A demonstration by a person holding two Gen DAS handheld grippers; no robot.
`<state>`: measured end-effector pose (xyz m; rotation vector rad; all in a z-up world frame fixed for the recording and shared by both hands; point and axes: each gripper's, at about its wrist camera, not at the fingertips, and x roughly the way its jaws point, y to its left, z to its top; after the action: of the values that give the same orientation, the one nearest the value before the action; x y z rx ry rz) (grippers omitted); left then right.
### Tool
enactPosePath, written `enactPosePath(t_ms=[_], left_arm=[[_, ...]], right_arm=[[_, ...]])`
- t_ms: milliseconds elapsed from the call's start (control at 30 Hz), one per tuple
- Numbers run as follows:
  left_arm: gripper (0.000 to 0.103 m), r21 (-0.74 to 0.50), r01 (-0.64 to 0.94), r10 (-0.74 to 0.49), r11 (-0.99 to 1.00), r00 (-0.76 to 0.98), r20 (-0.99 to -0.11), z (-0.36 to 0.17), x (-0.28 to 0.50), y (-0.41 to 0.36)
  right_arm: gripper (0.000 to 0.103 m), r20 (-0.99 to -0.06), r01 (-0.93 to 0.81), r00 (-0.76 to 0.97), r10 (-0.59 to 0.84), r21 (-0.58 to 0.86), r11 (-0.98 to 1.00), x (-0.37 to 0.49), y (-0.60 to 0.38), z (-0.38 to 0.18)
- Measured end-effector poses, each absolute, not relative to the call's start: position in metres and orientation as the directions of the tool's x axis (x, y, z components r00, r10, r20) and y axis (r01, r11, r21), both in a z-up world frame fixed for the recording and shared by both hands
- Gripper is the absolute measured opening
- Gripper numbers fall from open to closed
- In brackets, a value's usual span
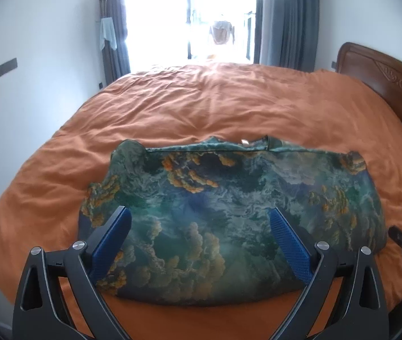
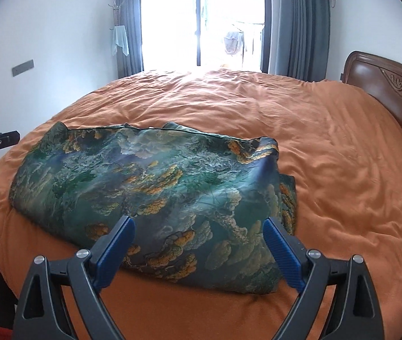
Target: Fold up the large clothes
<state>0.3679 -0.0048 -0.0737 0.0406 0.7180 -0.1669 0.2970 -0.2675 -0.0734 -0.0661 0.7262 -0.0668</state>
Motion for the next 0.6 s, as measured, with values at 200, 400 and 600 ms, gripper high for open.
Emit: enactPosePath(t_ms=[200,400,600], left_arm=[[0.099,0.009,0.191,-0.130,0.982,0.703,-0.699,-0.100,0.360,-0.031],[0.099,-0.011,0.187,-0.136,0.982,0.669,-0.730,-0.120,0.349,-0.045],[0.099,0.025,0.197,-0.114,0.980,0.663,-0.740,-0.129,0.349,-0.050]], right_arm=[[0.094,-0.637,0.141,0.743,-0.204,-0.149,0.979,0.289,-0.261,-0.056],[0.094,-0.637,0.202,0.723,-0.269,-0.177,0.963,0.285,-0.268,-0.052],[0.094,-0.628,0.225,0.717,-0.302,-0.202,0.953,0.280,-0.271,-0.053]])
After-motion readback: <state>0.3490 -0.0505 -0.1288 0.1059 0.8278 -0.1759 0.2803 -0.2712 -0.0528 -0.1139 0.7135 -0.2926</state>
